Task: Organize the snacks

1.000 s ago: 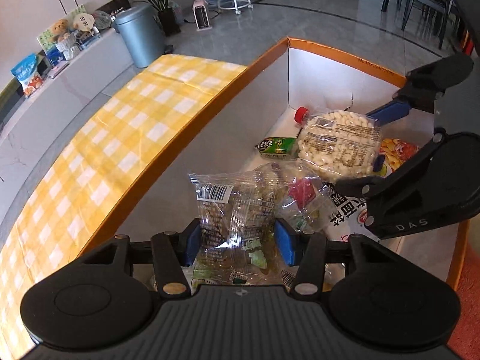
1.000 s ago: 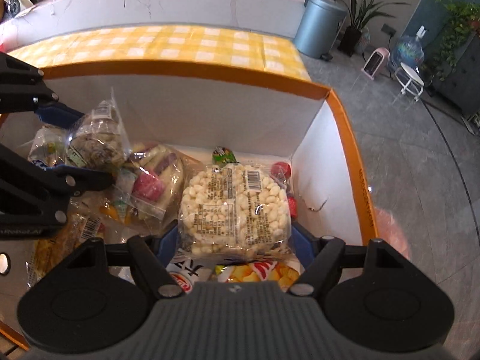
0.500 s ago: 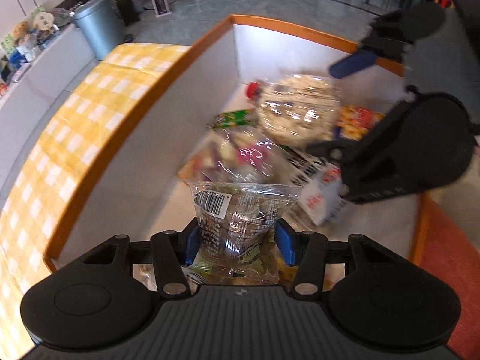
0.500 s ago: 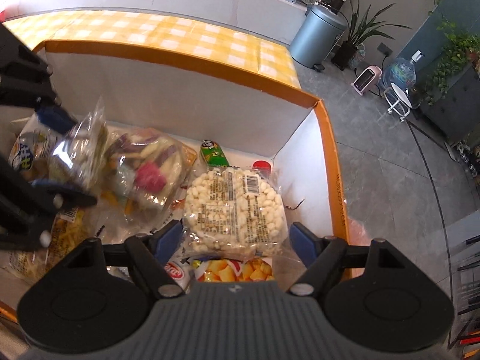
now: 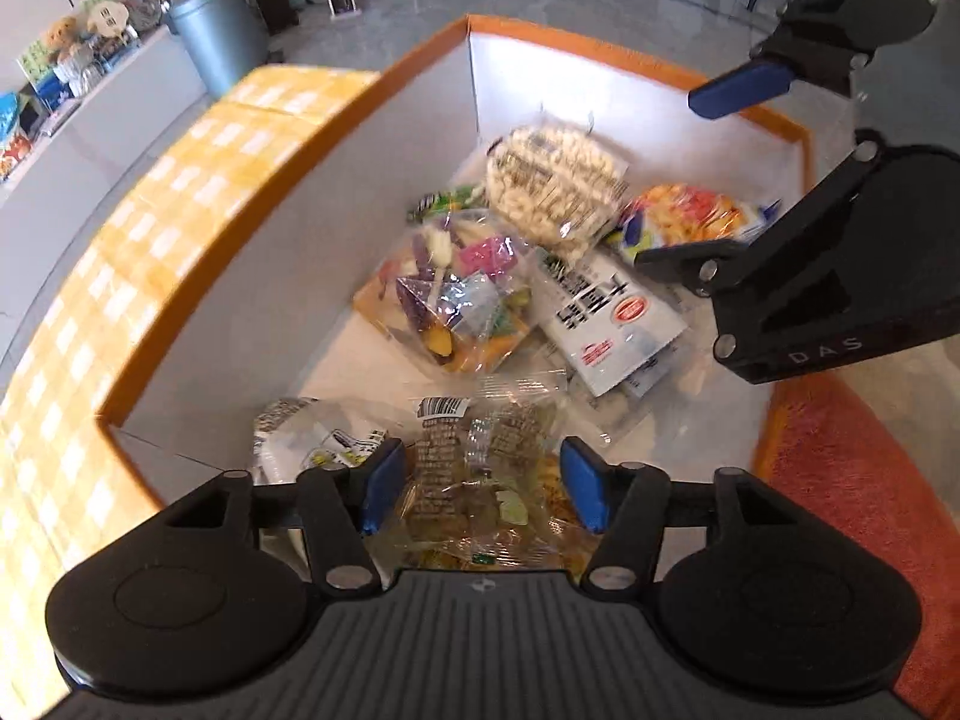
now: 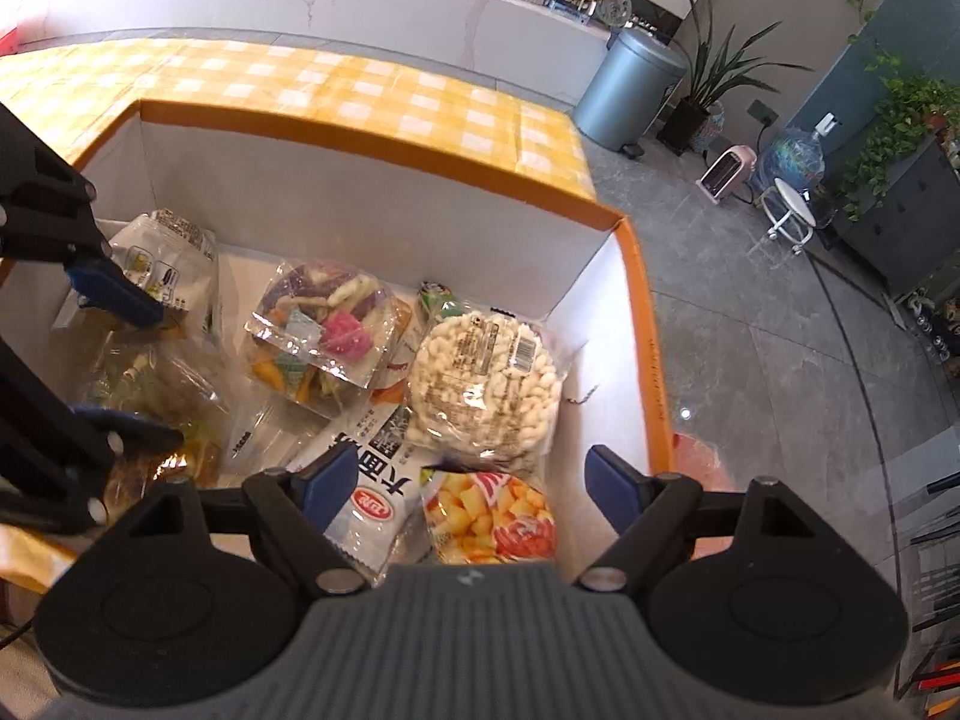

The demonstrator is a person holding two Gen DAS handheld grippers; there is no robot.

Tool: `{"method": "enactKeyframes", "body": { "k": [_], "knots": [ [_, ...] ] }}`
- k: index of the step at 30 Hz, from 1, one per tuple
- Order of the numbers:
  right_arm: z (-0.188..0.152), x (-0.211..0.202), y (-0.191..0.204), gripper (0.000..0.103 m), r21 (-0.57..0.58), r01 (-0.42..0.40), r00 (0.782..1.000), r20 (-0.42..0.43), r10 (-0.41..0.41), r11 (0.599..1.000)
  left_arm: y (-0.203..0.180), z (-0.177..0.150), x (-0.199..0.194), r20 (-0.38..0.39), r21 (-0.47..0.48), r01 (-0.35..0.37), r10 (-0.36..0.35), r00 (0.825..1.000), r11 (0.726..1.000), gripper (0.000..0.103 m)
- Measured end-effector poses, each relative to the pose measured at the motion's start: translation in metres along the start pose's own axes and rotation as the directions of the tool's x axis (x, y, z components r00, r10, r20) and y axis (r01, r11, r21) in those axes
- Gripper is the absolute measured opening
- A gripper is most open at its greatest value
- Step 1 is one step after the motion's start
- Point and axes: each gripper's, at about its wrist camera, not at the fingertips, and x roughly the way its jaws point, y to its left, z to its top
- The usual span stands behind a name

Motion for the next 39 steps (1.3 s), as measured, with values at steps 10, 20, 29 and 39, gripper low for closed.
{"method": "enactKeyframes", "body": {
  "k": [10, 20, 29, 39],
  "knots": [
    [-0.002, -0.046, -0.003, 0.084, 0.027, 0.01, 0.997, 0.074, -0.012, 1.0, -0.013, -0.011, -0.068, 0.164, -0.009, -0.033, 0.034, 0.986, 0.999, 0.075],
    [-0.014, -0.122, 0.004, 0.085, 0.092, 0.094, 0.941, 0.316, -0.118, 0.991, -0.028, -0.041, -0.126, 0.378, -0.087, -0.143, 0.166, 0.911, 0.986, 0.075],
    [-0.03, -0.169, 0.026, 0.093, 0.228, -0.025, 0.862, 0.498, -0.094, 0.973, -0.033, -0.075, -0.166, 0.513, -0.244, -0.257, 0.35, 0.784, 0.935, 0.079],
    [-0.053, -0.159, 0.067, 0.096, 0.383, -0.036, 0.893, 0.428, -0.142, 0.923, -0.037, -0.099, -0.166, 0.511, -0.43, -0.39, 0.576, 0.638, 0.814, 0.091]
  ]
}}
